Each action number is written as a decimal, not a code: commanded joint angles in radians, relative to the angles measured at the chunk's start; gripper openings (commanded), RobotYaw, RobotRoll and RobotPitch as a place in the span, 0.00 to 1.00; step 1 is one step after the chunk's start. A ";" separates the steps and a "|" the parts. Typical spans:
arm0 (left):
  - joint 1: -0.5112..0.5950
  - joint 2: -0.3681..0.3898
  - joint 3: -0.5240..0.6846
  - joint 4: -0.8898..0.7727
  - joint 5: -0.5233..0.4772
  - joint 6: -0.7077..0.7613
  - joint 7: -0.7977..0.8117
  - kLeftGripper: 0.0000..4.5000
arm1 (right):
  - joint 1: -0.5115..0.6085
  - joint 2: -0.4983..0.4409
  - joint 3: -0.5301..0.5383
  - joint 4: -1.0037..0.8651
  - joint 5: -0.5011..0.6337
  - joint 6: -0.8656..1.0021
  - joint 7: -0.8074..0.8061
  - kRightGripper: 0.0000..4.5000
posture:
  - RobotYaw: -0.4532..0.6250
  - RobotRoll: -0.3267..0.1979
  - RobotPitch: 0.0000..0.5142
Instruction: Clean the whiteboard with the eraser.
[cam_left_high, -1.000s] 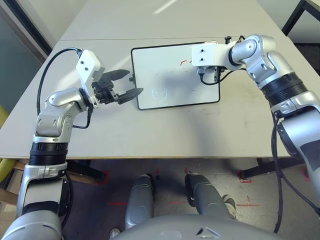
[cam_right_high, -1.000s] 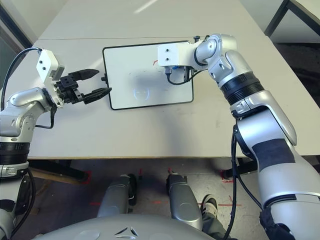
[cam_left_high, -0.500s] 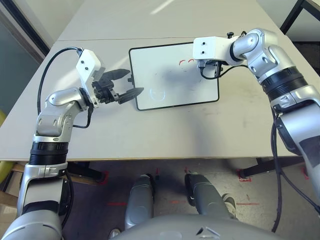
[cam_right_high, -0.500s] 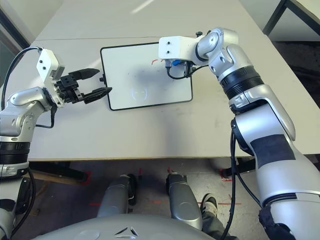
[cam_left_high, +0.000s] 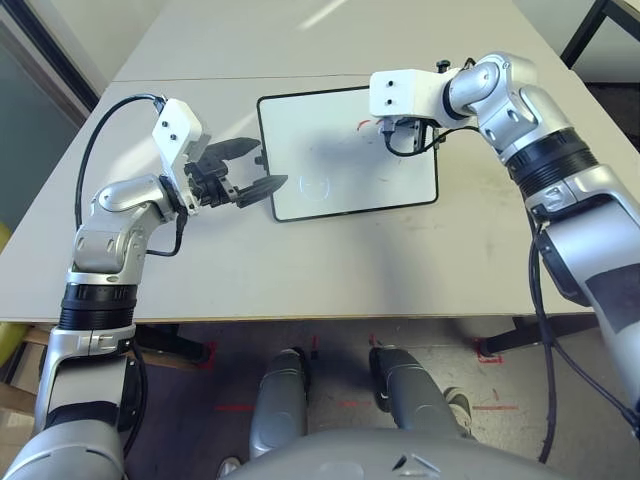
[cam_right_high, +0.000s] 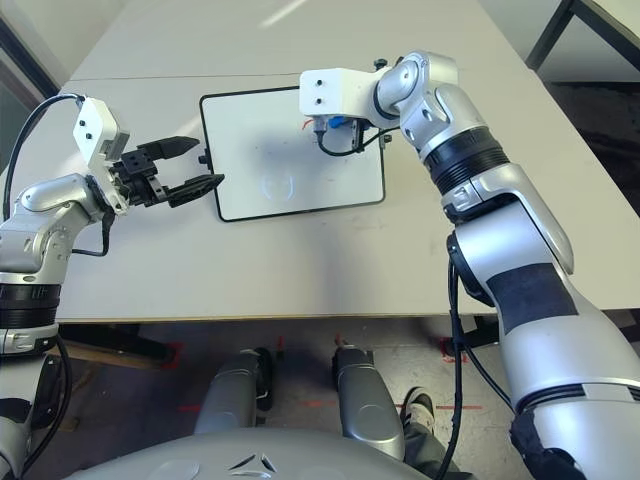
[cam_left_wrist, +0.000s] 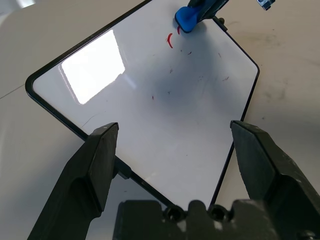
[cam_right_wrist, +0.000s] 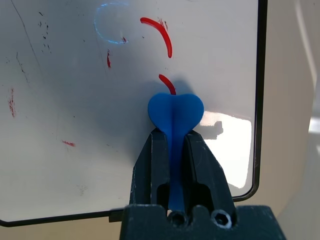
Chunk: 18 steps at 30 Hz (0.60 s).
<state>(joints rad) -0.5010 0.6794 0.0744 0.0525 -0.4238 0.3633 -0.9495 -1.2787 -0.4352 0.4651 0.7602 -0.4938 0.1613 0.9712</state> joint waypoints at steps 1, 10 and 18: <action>0.015 0.000 -0.003 -0.021 0.011 0.004 0.005 1.00 | -0.004 0.021 0.016 0.029 -0.011 -0.012 -0.008 0.03 | 0.32 0.62 0.25; 0.026 0.001 0.000 -0.032 0.007 0.009 0.012 1.00 | -0.009 0.072 0.021 0.033 -0.016 -0.025 -0.016 0.03 | 0.32 0.62 0.26; 0.031 0.002 0.000 -0.036 0.006 0.011 0.015 1.00 | -0.004 0.097 0.023 0.014 -0.015 -0.023 -0.011 0.03 | 0.32 0.62 0.27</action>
<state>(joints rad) -0.4849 0.6793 0.0745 0.0396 -0.4246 0.3666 -0.9342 -1.2870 -0.3537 0.4674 0.7793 -0.5018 0.1410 0.9529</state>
